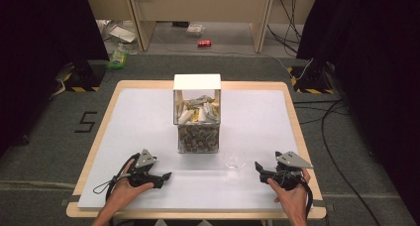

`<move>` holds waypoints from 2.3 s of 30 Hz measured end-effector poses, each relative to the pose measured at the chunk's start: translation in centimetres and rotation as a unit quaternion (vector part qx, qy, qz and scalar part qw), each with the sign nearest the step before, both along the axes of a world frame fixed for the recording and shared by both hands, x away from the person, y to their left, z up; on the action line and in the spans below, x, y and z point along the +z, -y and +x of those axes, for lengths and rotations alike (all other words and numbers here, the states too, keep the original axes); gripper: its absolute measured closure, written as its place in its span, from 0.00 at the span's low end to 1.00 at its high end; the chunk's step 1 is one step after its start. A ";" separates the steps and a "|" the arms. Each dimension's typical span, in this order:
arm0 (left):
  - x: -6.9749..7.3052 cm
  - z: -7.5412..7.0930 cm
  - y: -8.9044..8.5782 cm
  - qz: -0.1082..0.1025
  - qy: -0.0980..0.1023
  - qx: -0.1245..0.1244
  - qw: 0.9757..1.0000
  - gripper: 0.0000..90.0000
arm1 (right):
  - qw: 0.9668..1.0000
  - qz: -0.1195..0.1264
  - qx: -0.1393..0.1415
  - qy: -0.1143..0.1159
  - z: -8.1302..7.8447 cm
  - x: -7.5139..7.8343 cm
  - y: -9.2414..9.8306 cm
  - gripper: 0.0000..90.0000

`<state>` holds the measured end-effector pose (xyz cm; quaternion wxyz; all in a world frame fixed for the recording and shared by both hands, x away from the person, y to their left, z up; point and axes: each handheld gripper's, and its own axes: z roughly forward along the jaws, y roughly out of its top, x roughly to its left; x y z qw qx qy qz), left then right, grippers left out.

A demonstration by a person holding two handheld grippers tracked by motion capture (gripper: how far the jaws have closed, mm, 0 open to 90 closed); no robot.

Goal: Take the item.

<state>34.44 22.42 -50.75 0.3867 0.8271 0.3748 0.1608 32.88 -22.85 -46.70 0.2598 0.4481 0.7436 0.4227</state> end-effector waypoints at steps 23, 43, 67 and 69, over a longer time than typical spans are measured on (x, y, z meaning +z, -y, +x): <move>0.0 0.0 0.0 0.000 0.001 0.000 1.000 0.17 | 0.996 0.020 0.016 0.082 0.3 5.9 -1.6 0.34; 0.0 0.0 0.0 0.000 0.001 0.000 1.000 0.17 | 0.990 0.036 0.060 0.121 0.9 10.3 -5.2 0.42; 0.0 0.0 0.0 0.000 0.000 0.000 1.000 0.17 | 0.984 0.058 0.101 0.133 1.7 12.3 -7.9 0.47; 0.0 0.0 0.0 0.000 0.000 0.000 1.000 0.17 | 0.983 0.061 0.107 0.134 1.8 12.4 -8.2 0.48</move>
